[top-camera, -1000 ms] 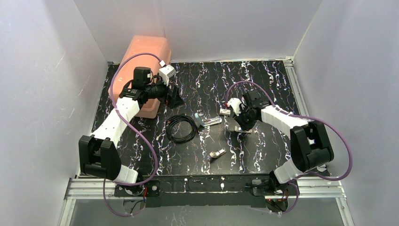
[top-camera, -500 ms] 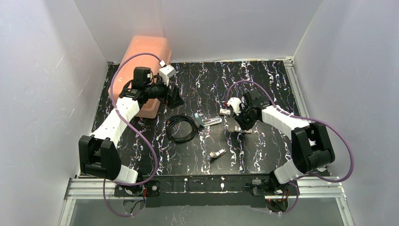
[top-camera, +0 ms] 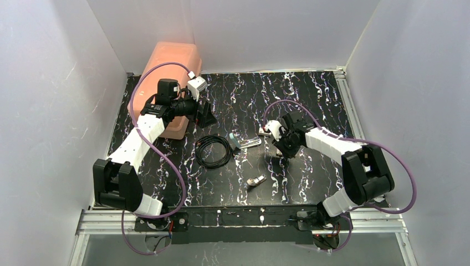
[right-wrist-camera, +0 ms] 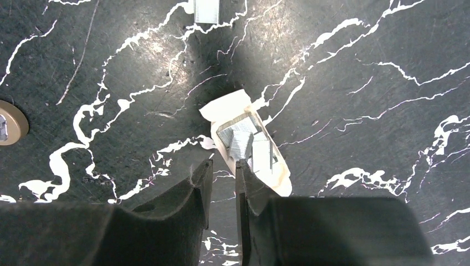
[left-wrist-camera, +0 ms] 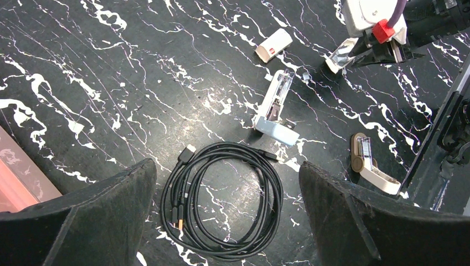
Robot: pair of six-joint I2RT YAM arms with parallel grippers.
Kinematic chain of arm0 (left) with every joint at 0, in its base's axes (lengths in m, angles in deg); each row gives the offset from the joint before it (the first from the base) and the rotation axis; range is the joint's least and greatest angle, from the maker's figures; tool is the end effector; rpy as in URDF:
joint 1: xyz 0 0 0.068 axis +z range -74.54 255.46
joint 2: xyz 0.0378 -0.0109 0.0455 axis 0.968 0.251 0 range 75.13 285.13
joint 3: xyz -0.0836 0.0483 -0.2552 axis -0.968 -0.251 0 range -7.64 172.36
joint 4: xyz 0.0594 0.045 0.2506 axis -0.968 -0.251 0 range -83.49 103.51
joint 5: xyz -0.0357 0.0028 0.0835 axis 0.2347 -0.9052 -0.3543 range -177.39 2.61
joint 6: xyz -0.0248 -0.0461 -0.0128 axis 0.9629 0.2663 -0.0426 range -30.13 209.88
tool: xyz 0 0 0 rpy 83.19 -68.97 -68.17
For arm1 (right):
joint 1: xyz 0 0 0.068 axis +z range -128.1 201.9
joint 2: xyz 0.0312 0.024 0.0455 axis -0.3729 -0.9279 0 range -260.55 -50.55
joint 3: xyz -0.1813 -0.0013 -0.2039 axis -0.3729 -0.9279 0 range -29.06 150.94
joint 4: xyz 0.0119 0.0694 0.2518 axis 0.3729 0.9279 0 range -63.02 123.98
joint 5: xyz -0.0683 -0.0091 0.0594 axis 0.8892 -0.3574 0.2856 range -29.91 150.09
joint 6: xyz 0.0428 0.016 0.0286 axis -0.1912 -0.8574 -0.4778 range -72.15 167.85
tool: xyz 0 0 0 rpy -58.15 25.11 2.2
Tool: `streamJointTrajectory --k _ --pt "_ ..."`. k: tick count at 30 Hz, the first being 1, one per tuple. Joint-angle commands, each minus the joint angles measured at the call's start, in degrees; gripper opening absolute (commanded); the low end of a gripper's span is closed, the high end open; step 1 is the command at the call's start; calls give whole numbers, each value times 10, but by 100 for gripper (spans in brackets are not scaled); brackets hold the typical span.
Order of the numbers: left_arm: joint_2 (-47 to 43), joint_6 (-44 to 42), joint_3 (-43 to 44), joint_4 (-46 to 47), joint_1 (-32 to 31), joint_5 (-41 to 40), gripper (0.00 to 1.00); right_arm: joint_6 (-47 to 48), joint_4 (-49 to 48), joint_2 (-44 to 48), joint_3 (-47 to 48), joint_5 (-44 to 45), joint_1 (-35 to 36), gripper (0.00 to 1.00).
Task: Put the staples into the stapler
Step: Pick up the staple from the staple box.
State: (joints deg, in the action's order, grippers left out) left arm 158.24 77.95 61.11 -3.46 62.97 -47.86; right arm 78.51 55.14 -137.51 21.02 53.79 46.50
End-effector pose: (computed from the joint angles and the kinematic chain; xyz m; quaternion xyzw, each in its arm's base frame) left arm 0.3146 -0.0929 0.3202 0.3354 0.7668 -0.2972 0.4595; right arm 0.2567 0.1218 0.1789 -0.4626 0.8582 0.0423 0.2183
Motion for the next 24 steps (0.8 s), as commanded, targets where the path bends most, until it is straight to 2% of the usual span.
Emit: streamJointTrajectory --k 1,10,24 --pt "1 -4 7 -9 3 15 98 -2 -11 26 6 5 5 30" --pt "0 -4 7 -10 3 17 99 -11 -11 46 25 6 5 29" --pt "0 -5 9 -10 3 16 98 21 -10 8 30 24 -11 31"
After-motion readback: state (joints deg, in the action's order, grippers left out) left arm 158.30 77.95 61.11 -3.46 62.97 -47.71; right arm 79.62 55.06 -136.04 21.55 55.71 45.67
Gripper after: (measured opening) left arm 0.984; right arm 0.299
